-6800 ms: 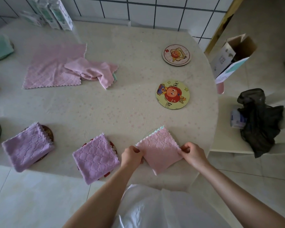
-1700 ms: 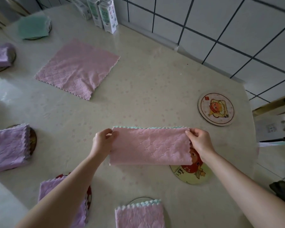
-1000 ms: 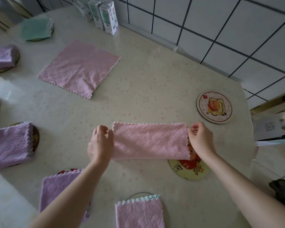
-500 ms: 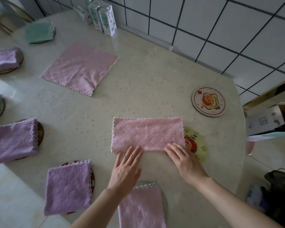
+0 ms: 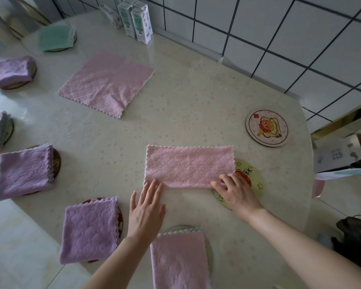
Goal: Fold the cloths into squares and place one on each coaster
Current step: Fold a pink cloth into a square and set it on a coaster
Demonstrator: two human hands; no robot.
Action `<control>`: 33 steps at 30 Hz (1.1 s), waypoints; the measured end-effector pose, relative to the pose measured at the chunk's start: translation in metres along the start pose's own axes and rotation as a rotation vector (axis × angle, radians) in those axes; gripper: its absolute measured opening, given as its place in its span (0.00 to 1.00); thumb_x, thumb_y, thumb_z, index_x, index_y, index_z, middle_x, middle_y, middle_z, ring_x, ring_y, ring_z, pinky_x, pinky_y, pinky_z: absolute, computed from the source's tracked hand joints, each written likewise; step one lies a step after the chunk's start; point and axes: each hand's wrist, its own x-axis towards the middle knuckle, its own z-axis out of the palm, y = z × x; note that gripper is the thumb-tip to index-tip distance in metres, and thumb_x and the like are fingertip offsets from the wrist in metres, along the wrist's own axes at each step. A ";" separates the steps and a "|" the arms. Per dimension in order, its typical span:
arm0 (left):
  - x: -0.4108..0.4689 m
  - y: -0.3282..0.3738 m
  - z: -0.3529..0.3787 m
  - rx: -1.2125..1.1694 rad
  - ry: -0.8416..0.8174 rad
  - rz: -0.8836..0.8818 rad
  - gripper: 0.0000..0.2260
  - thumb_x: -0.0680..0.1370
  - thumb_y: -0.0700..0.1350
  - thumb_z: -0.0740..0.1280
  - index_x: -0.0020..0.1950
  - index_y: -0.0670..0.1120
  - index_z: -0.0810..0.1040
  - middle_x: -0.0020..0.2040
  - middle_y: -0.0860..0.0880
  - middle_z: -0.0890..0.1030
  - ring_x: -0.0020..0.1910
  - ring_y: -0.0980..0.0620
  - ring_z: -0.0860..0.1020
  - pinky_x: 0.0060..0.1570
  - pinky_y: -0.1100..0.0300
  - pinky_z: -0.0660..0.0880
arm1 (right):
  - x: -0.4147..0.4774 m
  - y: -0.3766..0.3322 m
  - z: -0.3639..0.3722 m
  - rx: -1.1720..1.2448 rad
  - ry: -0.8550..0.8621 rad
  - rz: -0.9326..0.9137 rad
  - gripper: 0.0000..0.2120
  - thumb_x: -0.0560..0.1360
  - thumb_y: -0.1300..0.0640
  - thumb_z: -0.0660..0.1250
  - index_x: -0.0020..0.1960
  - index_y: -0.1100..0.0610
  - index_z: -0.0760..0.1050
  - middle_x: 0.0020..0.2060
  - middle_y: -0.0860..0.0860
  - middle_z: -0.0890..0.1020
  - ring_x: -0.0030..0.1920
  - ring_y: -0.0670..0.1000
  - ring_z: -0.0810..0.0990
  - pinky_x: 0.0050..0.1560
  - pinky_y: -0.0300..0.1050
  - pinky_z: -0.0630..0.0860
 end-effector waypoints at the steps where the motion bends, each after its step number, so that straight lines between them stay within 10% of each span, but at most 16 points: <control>1: 0.002 0.002 -0.002 0.001 0.015 0.001 0.28 0.75 0.51 0.64 0.75 0.49 0.63 0.75 0.49 0.63 0.72 0.45 0.65 0.66 0.42 0.65 | 0.001 0.000 -0.001 -0.001 0.007 -0.001 0.41 0.48 0.71 0.74 0.58 0.53 0.68 0.48 0.56 0.75 0.46 0.58 0.75 0.39 0.51 0.77; 12: 0.033 0.008 -0.002 0.121 -0.037 0.136 0.31 0.77 0.59 0.59 0.78 0.52 0.54 0.78 0.49 0.52 0.76 0.41 0.50 0.73 0.38 0.45 | 0.000 -0.002 -0.016 0.110 0.193 0.006 0.16 0.64 0.70 0.66 0.47 0.54 0.76 0.42 0.49 0.79 0.40 0.54 0.75 0.40 0.47 0.69; 16: 0.046 0.019 -0.015 0.098 -0.059 0.038 0.36 0.78 0.62 0.54 0.77 0.48 0.39 0.77 0.48 0.38 0.76 0.44 0.36 0.70 0.42 0.30 | -0.009 -0.044 -0.032 0.425 0.210 -0.050 0.22 0.68 0.71 0.63 0.60 0.56 0.75 0.50 0.49 0.80 0.51 0.49 0.78 0.55 0.39 0.70; 23: 0.021 0.044 -0.021 -0.091 0.138 0.243 0.19 0.68 0.47 0.75 0.57 0.46 0.80 0.56 0.49 0.83 0.60 0.48 0.78 0.60 0.53 0.75 | -0.013 -0.087 -0.066 0.896 0.180 -0.003 0.24 0.77 0.64 0.63 0.70 0.52 0.65 0.51 0.43 0.74 0.48 0.34 0.72 0.51 0.28 0.73; 28: 0.002 0.025 -0.014 -0.223 0.155 0.400 0.18 0.65 0.42 0.78 0.54 0.47 0.83 0.54 0.51 0.83 0.58 0.51 0.80 0.56 0.56 0.78 | -0.015 -0.079 -0.062 0.826 0.137 -0.097 0.20 0.81 0.53 0.56 0.72 0.52 0.64 0.58 0.48 0.79 0.52 0.39 0.77 0.52 0.30 0.74; 33: -0.008 -0.003 -0.011 -0.233 0.048 0.578 0.22 0.68 0.41 0.75 0.62 0.47 0.79 0.62 0.51 0.79 0.65 0.52 0.74 0.68 0.59 0.66 | -0.007 -0.050 -0.025 0.454 0.062 -0.233 0.32 0.72 0.74 0.60 0.73 0.57 0.63 0.68 0.53 0.73 0.67 0.50 0.71 0.63 0.46 0.73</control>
